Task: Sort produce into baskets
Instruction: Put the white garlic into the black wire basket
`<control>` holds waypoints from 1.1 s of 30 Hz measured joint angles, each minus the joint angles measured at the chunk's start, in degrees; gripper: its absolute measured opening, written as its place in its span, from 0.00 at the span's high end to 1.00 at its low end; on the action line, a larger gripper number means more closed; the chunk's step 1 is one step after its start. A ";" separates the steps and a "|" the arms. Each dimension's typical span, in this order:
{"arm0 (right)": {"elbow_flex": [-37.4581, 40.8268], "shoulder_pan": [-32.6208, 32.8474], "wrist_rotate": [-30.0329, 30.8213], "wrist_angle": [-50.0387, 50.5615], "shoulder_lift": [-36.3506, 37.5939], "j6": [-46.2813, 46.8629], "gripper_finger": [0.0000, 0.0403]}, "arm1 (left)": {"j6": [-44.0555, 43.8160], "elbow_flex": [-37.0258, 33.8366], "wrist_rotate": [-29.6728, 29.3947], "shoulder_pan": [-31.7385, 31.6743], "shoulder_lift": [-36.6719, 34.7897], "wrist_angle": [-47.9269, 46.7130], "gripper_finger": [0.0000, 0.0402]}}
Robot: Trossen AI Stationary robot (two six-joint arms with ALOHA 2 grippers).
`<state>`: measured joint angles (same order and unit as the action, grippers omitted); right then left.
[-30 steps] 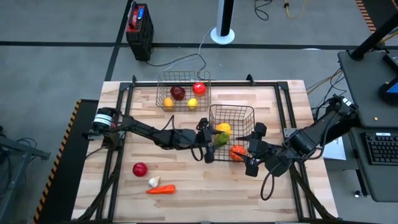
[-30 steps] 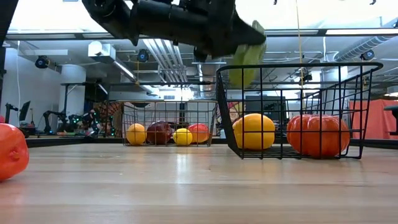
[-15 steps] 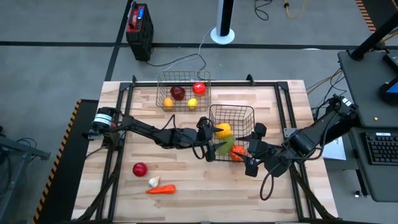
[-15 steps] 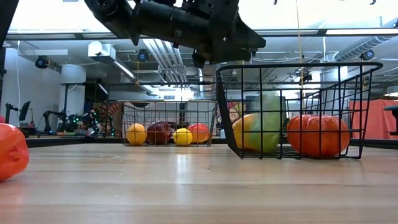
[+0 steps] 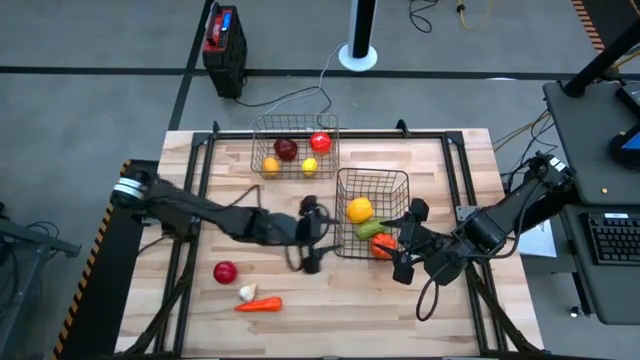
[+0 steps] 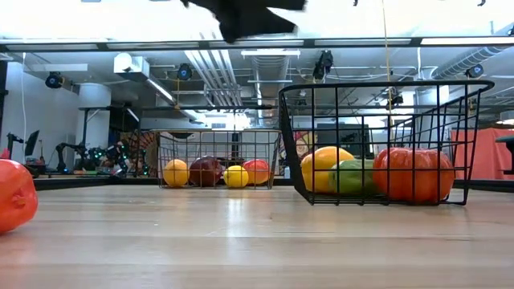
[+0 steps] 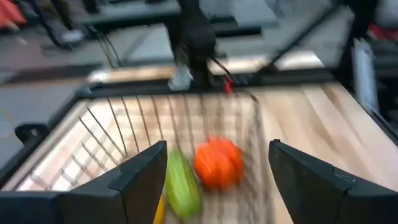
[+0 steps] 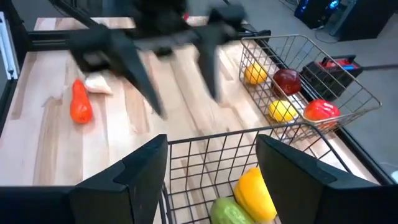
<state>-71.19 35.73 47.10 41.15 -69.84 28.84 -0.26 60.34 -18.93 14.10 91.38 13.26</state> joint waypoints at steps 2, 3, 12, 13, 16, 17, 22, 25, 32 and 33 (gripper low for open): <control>0.37 0.00 0.26 0.10 0.00 1.02 0.41 | -1.39 0.00 0.02 2.27 -3.86 -8.62 0.35; 0.56 0.00 0.55 -0.14 0.00 1.35 0.41 | -2.73 0.00 0.02 3.53 -5.66 -13.04 0.35; 1.38 -0.02 0.63 -0.99 0.00 2.68 0.41 | -25.15 0.00 3.15 15.75 -15.86 -41.51 0.35; 1.41 -0.02 0.63 -1.02 0.00 2.67 0.41 | -27.46 0.00 3.50 17.10 -16.22 -43.93 0.35; 1.53 -0.02 0.94 -1.33 0.00 2.71 0.41 | -39.98 0.00 3.69 20.66 -16.52 -49.17 0.35; 1.63 -0.02 0.95 -1.42 0.00 2.97 0.41 | -45.39 0.00 4.34 21.43 -16.50 -50.98 0.35; 2.34 -0.02 0.95 -1.74 0.00 4.67 0.41 | -74.64 -0.02 10.44 23.06 -14.27 -59.28 0.35; 3.05 -0.02 0.95 -3.16 0.00 4.54 0.41 | -78.95 -0.02 11.02 24.24 -11.31 -61.40 0.35; 3.86 0.00 0.50 -5.78 0.00 4.31 0.41 | -80.27 0.07 13.79 24.36 -2.83 -62.16 0.35; 3.86 0.00 0.50 -5.91 0.00 4.31 0.41 | -80.27 0.17 13.99 24.36 -1.80 -62.47 0.35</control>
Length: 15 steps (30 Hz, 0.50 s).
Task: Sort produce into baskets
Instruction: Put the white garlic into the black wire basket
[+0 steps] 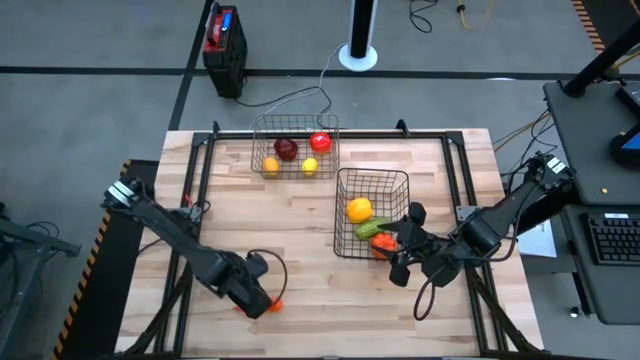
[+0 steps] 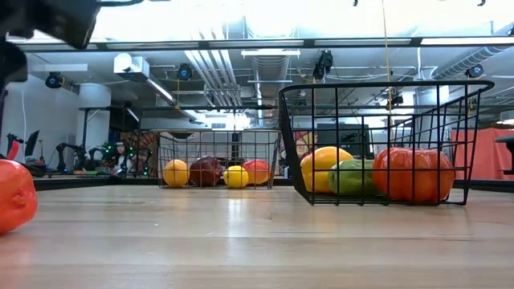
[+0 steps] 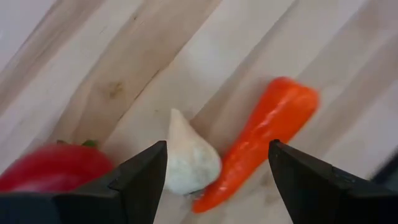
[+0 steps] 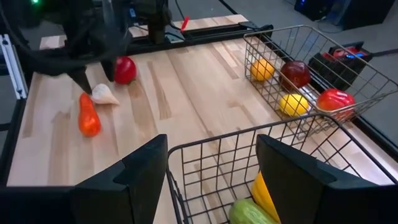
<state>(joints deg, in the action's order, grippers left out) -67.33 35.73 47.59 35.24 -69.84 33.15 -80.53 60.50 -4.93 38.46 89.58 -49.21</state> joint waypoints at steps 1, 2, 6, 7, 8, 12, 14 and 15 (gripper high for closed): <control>0.00 0.02 0.01 -0.04 0.00 0.00 0.41 | 0.00 0.21 0.20 0.00 0.94 -0.37 0.35; 0.00 0.02 0.02 -0.04 0.00 0.00 0.41 | -0.01 0.44 0.72 0.00 1.77 -0.74 0.35; 0.02 0.02 0.00 -0.04 0.00 -0.12 0.41 | 0.01 0.71 2.34 -0.04 4.27 -2.93 0.35; 0.02 0.02 0.00 -0.02 0.00 -0.13 0.41 | 0.02 0.71 2.69 -0.02 4.69 -3.17 0.35; 0.02 0.02 0.00 -0.02 0.00 -0.13 0.41 | 0.02 0.71 2.81 -0.02 5.05 -3.60 0.35; 0.11 0.02 0.00 -0.04 0.00 -0.13 0.41 | 0.64 0.71 3.76 -0.10 6.55 -4.41 0.35; 0.15 0.02 0.00 -0.04 0.00 -0.13 0.41 | 0.92 0.71 4.02 -0.11 6.97 -4.42 0.36; 0.19 0.02 0.00 -0.04 0.00 -0.13 0.41 | 0.94 0.71 4.14 -0.11 7.18 -4.40 0.37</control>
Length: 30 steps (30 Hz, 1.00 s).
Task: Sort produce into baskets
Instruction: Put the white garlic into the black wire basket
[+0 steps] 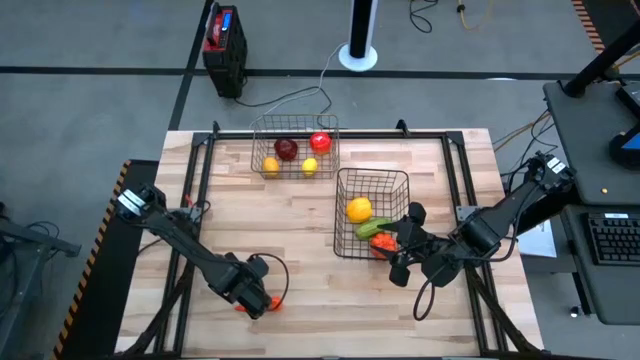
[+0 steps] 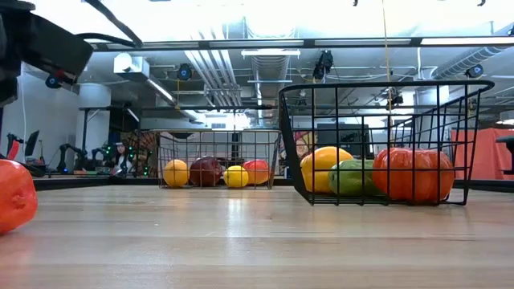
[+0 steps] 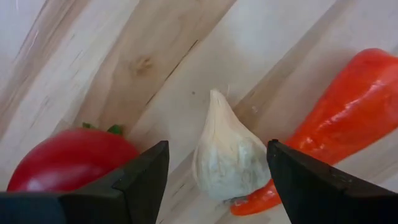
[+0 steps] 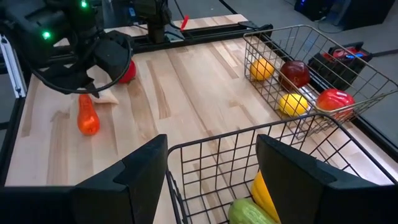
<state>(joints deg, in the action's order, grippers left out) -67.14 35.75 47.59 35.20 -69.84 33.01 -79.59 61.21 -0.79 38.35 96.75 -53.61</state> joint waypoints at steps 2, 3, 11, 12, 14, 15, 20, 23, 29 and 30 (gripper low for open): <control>0.06 0.00 -0.02 -0.02 0.00 0.00 0.41 | 0.02 0.00 0.11 0.00 0.34 -0.02 0.39; 0.08 0.00 0.00 -0.01 0.00 0.00 0.41 | 0.02 0.00 0.10 0.00 0.45 0.00 0.40; 0.09 0.00 0.00 -0.06 0.00 0.00 0.41 | 1.07 0.00 0.06 0.00 2.05 0.13 0.42; 0.09 0.00 -0.02 -0.06 0.00 0.02 0.41 | 1.07 0.00 0.06 0.00 2.40 0.18 0.42; 0.09 0.00 -0.01 -0.06 0.00 0.01 0.41 | 1.21 0.00 0.06 0.00 3.27 0.22 0.42; 0.09 0.00 0.00 -0.07 0.00 0.00 0.41 | 1.62 0.00 0.05 0.00 3.77 0.26 0.42; 0.09 0.00 0.00 -0.07 0.00 0.00 0.41 | 3.69 -0.02 -0.02 -0.10 5.91 0.69 0.42; 0.11 0.00 0.00 -0.07 0.00 0.02 0.41 | 4.89 -0.02 -0.11 -0.20 6.48 1.41 0.42; 0.11 0.00 0.00 -0.11 0.00 0.02 0.41 | 5.73 -0.02 -0.11 -0.37 6.73 1.75 0.43; 0.11 0.00 0.00 -0.11 0.00 0.01 0.41 | 6.01 -0.02 -0.10 -0.37 6.73 1.79 0.43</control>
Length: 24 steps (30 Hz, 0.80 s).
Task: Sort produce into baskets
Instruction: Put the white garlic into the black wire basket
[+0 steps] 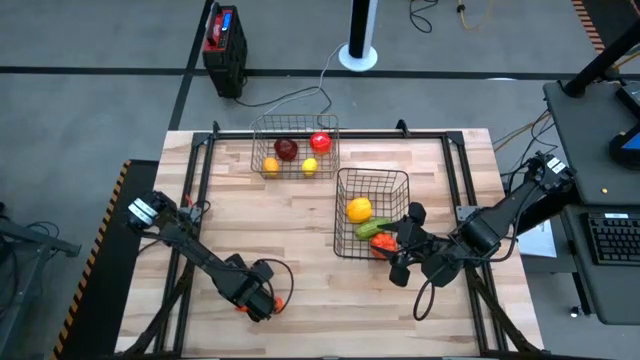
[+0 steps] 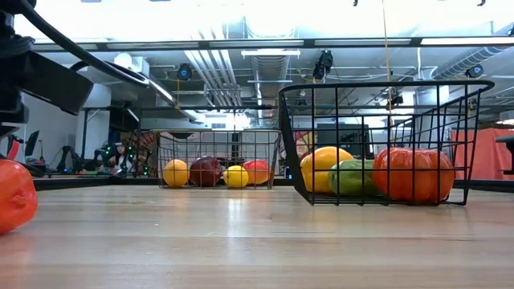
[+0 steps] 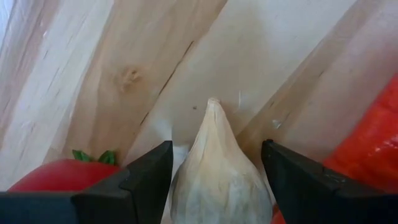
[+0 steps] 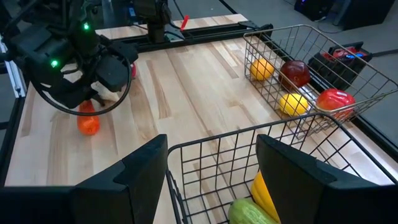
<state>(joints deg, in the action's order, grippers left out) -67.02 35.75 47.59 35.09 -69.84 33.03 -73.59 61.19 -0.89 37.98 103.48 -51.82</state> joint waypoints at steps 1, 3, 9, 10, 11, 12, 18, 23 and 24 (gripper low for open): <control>0.00 0.00 0.00 0.00 0.00 0.01 0.41 | 0.22 0.00 -0.02 0.00 0.00 0.00 0.43; 0.00 0.00 0.00 0.00 0.00 0.01 0.41 | 0.69 0.00 -0.02 0.00 0.00 0.06 0.43; 0.09 0.00 0.02 -0.04 0.00 0.01 0.41 | 2.64 1.50 -0.04 0.00 0.04 0.30 0.43; 0.09 0.00 0.02 -0.04 0.00 0.01 0.41 | 2.98 1.81 -0.04 0.00 0.04 0.19 0.43; 0.10 0.00 0.02 -0.04 0.00 0.01 0.41 | 3.31 2.05 -0.04 -0.04 0.04 0.07 0.44; 0.13 0.00 0.02 -0.04 0.00 0.01 0.41 | 3.58 2.32 -0.04 -0.08 0.04 -0.10 0.46; 0.58 0.00 0.01 -0.16 0.00 0.26 0.41 | 4.55 2.73 -0.04 -0.37 0.02 -0.17 0.68; 0.98 0.00 0.02 -0.26 0.00 0.42 0.41 | 6.21 2.75 -0.04 -0.37 -0.01 -0.17 0.75; 0.98 0.00 0.02 -0.26 0.00 0.42 0.41 | 6.65 2.75 -0.04 -0.37 -0.02 -0.17 0.75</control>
<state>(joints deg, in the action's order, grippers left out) -66.04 35.75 47.62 34.83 -69.84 33.45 -66.94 63.94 -0.93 37.60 103.46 -51.99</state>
